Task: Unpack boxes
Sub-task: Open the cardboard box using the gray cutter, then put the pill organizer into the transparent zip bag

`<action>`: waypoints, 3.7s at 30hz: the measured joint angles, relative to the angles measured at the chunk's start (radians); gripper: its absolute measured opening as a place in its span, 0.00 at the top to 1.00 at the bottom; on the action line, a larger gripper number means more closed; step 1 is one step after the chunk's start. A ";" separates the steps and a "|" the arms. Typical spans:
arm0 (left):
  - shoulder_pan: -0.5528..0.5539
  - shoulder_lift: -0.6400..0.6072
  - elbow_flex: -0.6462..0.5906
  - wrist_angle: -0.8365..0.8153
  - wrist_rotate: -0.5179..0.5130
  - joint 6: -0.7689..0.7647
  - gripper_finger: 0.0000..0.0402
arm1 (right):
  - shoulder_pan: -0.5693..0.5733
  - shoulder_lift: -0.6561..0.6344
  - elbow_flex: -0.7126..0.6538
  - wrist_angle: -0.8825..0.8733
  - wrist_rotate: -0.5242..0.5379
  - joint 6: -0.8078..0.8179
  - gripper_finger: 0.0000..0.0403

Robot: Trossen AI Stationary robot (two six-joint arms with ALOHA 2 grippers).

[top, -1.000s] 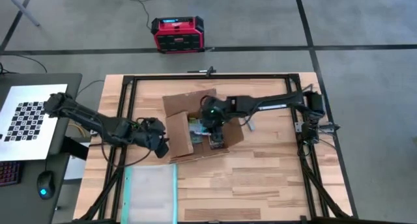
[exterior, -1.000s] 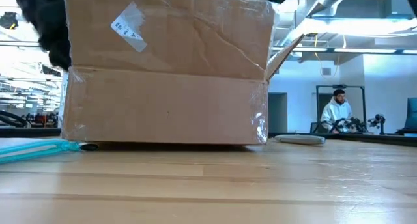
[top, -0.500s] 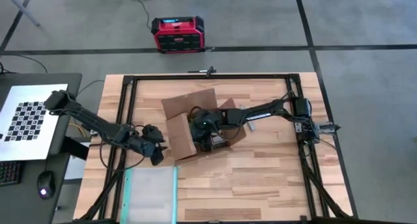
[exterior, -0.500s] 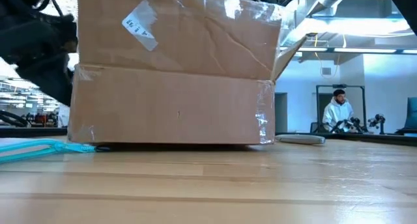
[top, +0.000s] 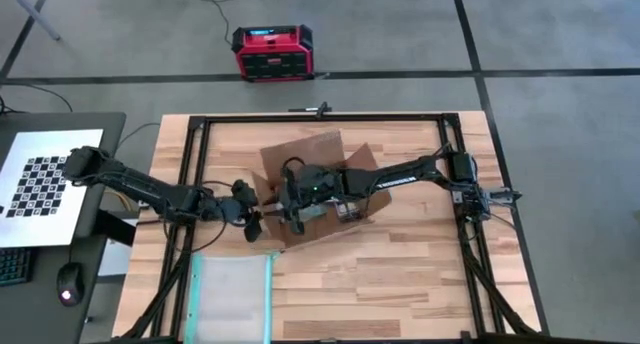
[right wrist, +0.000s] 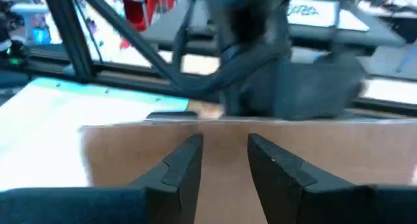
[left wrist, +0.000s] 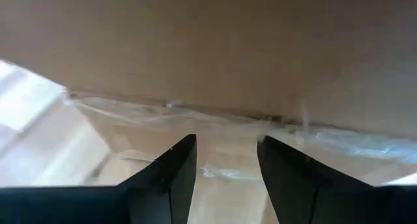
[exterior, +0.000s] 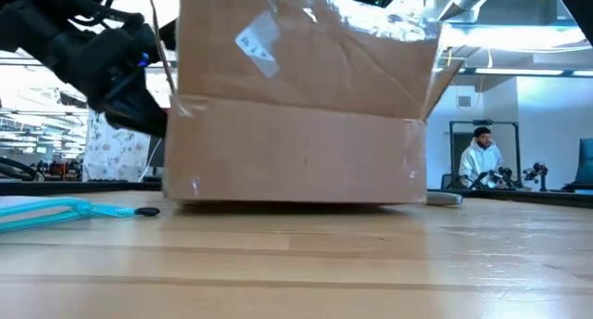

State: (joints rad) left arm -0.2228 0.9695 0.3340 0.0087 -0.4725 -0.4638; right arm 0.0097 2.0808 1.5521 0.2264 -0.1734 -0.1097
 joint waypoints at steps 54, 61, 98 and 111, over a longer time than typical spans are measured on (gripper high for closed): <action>0.043 -0.324 0.139 -0.574 0.126 0.043 0.64 | -0.015 0.033 0.001 -0.142 0.000 0.109 0.71; 0.042 -0.317 0.133 -0.598 0.106 0.058 0.64 | -0.016 0.033 0.001 -0.141 0.000 0.108 0.71; 0.055 -0.347 0.286 -0.563 0.092 -0.053 0.64 | -0.086 0.031 0.640 -1.532 0.187 -0.202 0.71; 0.140 -0.079 0.320 -0.533 0.285 0.010 0.64 | -0.198 0.032 0.631 -1.798 0.243 0.110 0.71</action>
State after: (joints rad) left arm -0.0830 0.8904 0.6543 -0.5242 -0.1873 -0.4536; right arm -0.1879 2.1124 2.1830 -1.5716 0.0692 -0.0002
